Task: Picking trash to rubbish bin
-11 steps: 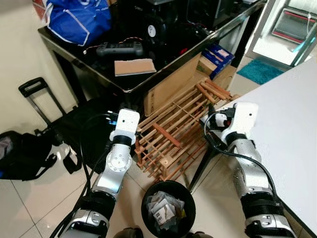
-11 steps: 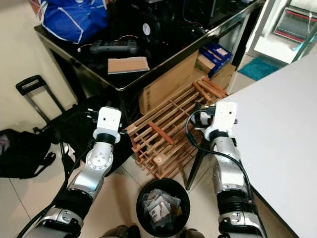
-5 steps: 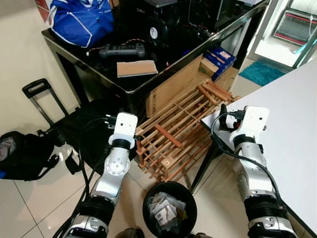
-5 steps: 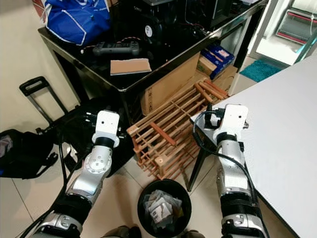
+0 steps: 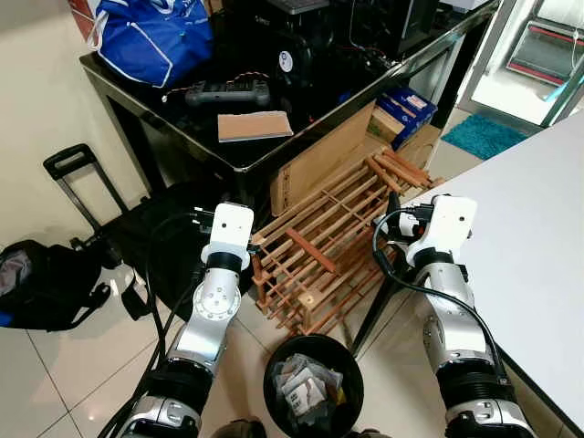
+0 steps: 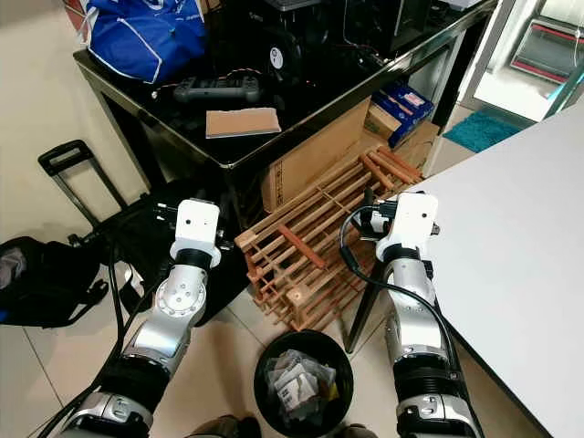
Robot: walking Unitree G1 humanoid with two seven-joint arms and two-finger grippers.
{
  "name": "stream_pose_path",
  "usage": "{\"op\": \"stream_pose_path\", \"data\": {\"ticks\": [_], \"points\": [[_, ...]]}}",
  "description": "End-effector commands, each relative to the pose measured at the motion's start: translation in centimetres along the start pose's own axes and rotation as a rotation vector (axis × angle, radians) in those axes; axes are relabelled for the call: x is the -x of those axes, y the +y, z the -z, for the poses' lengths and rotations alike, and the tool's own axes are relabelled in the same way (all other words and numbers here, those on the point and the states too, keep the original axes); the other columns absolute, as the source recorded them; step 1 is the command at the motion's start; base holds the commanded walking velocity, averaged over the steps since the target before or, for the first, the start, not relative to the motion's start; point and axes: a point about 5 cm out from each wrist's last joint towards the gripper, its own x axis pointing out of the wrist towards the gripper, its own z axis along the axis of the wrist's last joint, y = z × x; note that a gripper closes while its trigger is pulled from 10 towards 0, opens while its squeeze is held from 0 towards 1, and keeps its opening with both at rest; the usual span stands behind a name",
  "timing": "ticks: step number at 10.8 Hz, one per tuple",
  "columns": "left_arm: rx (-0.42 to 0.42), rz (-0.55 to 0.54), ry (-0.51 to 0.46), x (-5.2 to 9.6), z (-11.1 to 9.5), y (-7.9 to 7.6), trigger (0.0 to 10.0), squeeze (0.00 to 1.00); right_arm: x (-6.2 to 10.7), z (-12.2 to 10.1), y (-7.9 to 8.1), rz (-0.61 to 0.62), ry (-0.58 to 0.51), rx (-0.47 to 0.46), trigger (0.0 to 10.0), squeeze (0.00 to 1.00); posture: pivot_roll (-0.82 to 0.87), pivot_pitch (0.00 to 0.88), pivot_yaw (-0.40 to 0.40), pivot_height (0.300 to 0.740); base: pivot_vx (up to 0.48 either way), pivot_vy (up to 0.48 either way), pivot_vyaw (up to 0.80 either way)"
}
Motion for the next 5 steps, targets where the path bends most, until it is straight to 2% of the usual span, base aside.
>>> {"op": "stream_pose_path", "data": {"ticks": [1,5], "points": [[0.003,0.008,0.010,0.19,0.11,-0.06,10.0,0.00,0.03,-0.05,0.11,-0.008,-0.006,-0.007,10.0,0.00,-0.08,0.070,0.054,0.740,0.000,0.000,0.00],[0.007,0.004,0.004,0.13,-0.04,-0.08,10.0,0.00,0.00,-0.07,0.21,-0.015,-0.009,-0.005,10.0,0.00,-0.08,0.068,0.054,0.740,0.000,0.000,0.00]]}}
